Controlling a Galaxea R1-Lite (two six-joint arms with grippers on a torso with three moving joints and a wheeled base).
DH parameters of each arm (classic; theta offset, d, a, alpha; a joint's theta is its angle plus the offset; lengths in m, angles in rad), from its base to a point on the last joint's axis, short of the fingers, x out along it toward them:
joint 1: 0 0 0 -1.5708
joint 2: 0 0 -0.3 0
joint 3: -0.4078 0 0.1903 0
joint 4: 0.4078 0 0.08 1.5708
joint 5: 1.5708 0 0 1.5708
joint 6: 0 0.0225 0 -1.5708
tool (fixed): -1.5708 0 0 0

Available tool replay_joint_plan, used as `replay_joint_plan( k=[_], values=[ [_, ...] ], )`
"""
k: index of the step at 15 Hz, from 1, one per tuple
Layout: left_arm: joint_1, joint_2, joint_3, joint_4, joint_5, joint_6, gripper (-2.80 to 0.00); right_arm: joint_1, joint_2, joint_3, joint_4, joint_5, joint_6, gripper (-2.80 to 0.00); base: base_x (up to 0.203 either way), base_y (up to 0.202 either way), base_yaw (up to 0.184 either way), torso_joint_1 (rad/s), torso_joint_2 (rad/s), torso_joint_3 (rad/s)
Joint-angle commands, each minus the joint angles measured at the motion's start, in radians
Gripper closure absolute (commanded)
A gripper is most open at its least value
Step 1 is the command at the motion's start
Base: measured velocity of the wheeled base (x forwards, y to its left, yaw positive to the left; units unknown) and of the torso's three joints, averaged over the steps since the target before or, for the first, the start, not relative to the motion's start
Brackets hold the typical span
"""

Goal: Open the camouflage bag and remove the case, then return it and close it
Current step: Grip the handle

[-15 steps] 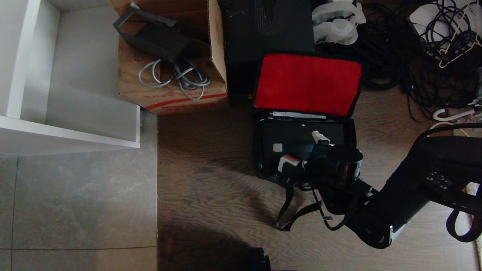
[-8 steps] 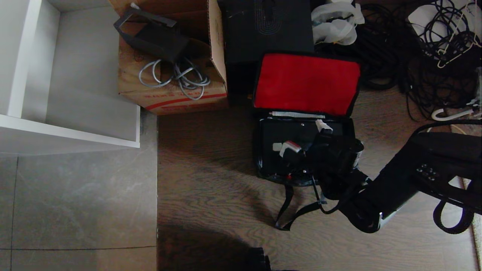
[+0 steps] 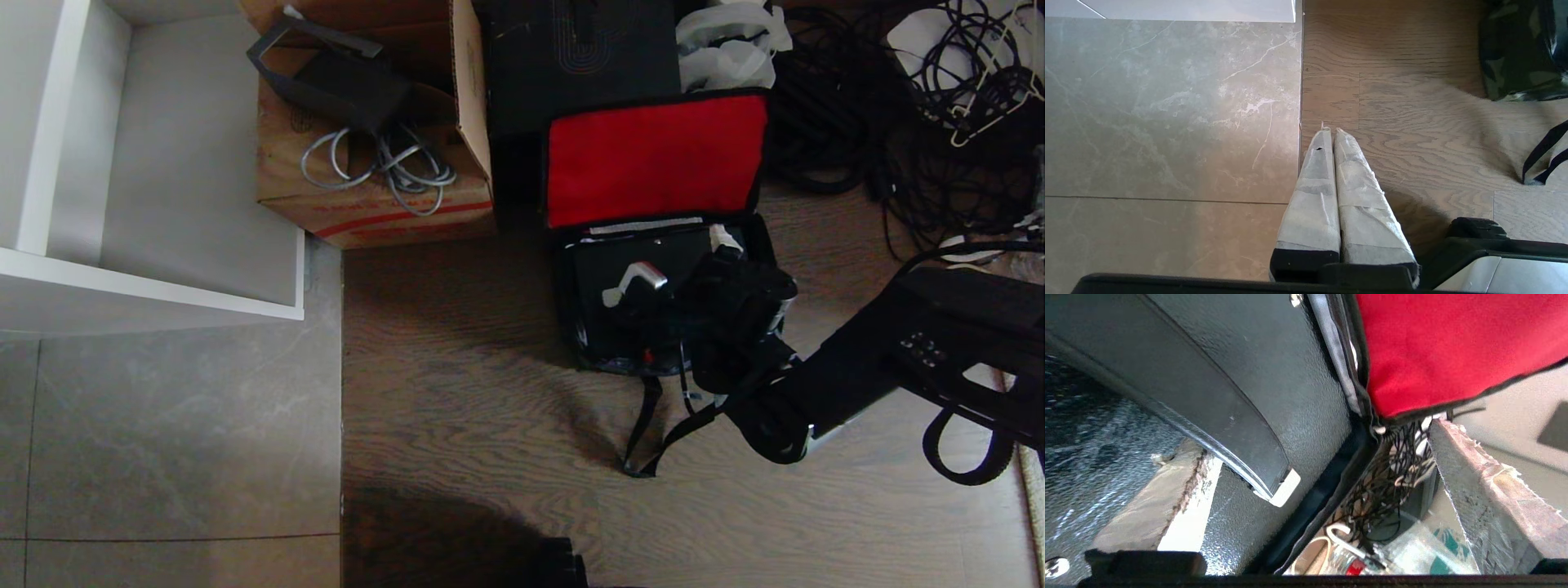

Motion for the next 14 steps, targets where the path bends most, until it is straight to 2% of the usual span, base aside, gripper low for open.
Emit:
replay_joint_plan(
  k=[1, 10, 11, 14],
  values=[
    [0.0, 0.0, 0.011, -0.001, 0.0, -0.001, 0.0, 0.011, -0.008, -0.001, -0.01, -0.011, 0.013, -2.8, 0.0, 0.0, 0.0, 0.0, 0.0, 0.0],
    [0.0, 0.0, 0.011, -0.001, 0.0, -0.001, 0.0, 0.056, 0.032, 0.025, 0.007, 0.004, 0.086, -2.8, 0.0, 0.0, 0.0, 0.0, 0.0, 0.0],
    [0.0, 0.0, 0.011, -0.001, 0.0, -0.001, 0.0, 0.063, 0.039, 0.021, 0.006, -0.002, 0.087, 0.0, 0.0, 0.0, 0.0, 0.0, 0.0, 0.0],
    [0.0, 0.0, 0.011, -0.001, 0.0, -0.001, 0.0, 0.077, 0.06, -0.026, -0.01, -0.009, 0.093, 0.0, 0.0, 0.0, 0.0, 0.0, 0.0, 0.0]
  ],
)
